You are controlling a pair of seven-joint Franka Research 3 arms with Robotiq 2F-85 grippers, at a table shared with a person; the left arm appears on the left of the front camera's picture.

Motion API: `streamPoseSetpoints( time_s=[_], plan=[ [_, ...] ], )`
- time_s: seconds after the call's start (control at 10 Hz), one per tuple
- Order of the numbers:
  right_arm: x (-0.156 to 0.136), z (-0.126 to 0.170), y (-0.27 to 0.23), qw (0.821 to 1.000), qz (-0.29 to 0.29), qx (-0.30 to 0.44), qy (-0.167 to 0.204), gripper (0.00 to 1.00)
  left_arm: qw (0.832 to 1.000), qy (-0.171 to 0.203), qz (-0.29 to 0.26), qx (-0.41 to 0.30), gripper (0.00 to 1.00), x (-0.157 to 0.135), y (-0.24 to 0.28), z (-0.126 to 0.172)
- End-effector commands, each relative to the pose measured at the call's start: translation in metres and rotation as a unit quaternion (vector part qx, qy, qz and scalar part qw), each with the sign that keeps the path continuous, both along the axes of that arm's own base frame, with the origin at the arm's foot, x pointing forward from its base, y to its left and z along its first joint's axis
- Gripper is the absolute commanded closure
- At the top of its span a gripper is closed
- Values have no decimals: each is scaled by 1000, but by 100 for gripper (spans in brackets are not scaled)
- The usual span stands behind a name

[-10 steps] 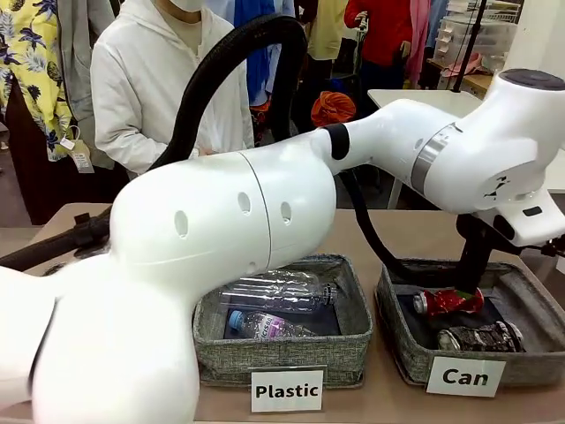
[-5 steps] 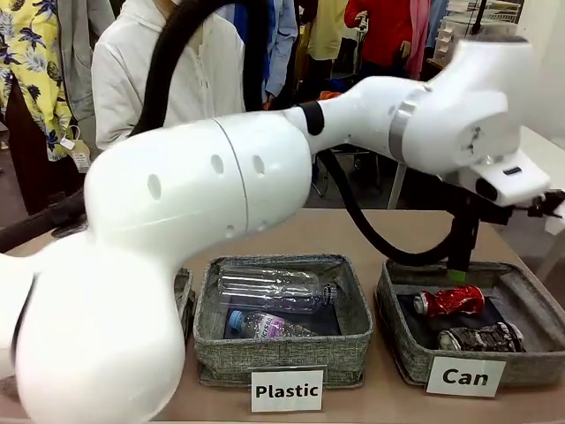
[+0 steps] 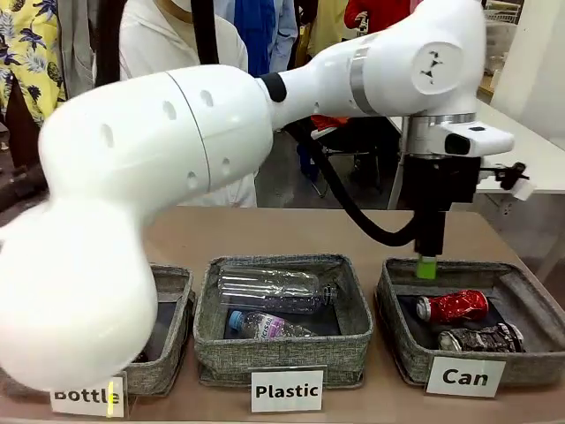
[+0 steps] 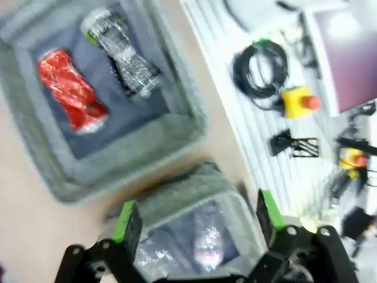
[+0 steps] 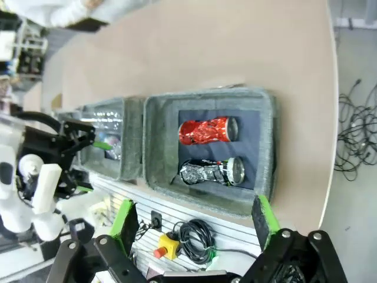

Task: Sort the can waste into the basket.
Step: Pick up the can waste from the table and place it in the right Fabric basket.

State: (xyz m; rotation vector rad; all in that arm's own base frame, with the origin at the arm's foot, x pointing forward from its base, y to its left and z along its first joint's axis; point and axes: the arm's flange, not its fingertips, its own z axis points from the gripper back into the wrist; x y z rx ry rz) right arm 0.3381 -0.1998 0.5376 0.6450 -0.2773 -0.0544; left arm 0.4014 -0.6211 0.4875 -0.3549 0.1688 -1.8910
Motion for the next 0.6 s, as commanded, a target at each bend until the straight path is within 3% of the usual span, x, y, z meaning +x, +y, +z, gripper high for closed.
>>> streamPoseSetpoints(
  time_s=[0.0, 0.2, 0.5],
  plan=[
    [11, -4, 10, 1000, 15, -10, 9, 0, 994, 96, 34, 39, 0, -11, 36, -19],
    [24, -10, 31, 999, 40, -19, 22, 0, 980, 161, 88, 78, 0, -6, 78, -24],
    [44, -21, 71, 994, 93, -40, 46, 0, 969, 169, 152, 96, 0, 7, 171, -2]
  ],
)
